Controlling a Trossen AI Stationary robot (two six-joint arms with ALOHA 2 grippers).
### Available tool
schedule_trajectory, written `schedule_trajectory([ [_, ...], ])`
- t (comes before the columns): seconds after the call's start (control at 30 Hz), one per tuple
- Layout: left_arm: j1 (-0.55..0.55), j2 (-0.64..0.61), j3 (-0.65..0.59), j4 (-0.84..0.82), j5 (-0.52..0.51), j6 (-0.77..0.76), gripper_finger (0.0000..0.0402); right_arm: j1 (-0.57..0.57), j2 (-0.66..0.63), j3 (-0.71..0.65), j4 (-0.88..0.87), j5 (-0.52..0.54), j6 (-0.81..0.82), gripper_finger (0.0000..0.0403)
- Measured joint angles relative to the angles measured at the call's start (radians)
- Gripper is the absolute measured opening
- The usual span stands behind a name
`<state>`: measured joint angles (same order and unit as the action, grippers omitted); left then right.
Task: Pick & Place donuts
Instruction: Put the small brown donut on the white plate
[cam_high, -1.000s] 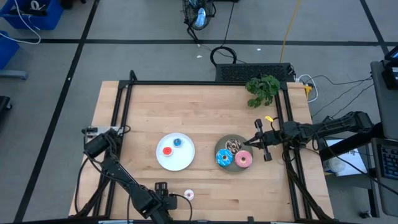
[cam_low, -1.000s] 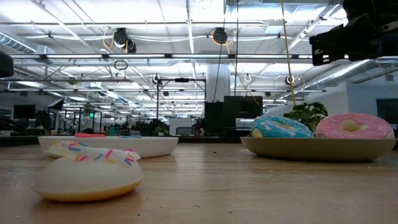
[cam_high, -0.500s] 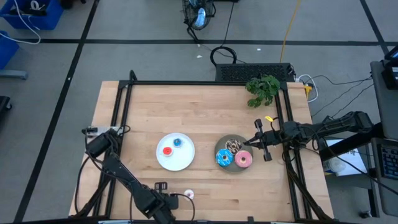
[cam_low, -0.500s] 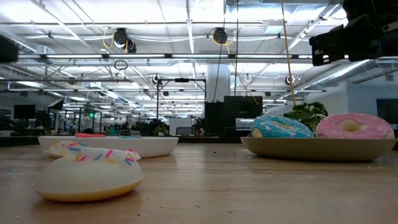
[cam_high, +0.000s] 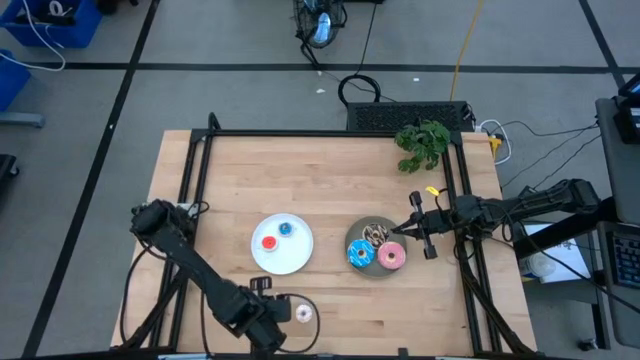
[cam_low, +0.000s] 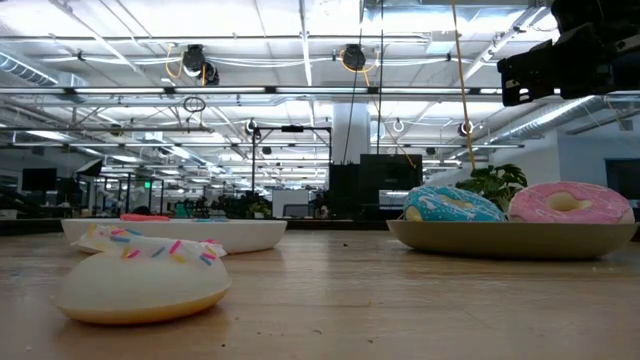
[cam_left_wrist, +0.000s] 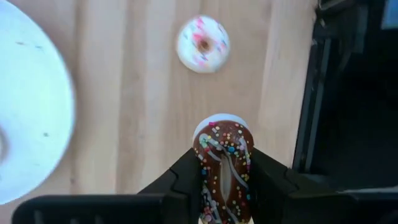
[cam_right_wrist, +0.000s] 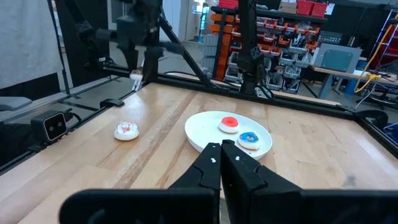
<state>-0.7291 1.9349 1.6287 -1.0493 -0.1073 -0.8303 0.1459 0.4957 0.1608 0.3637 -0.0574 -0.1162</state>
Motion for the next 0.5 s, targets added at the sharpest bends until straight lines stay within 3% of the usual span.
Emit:
schedule_trajectory([
  [0.5, 0.005, -0.023, 0.000, -0.013, -0.042, 0.040, 0.0103, 0.000, 0.000, 0.000, 0.005, 0.003, 0.019, 0.0000],
])
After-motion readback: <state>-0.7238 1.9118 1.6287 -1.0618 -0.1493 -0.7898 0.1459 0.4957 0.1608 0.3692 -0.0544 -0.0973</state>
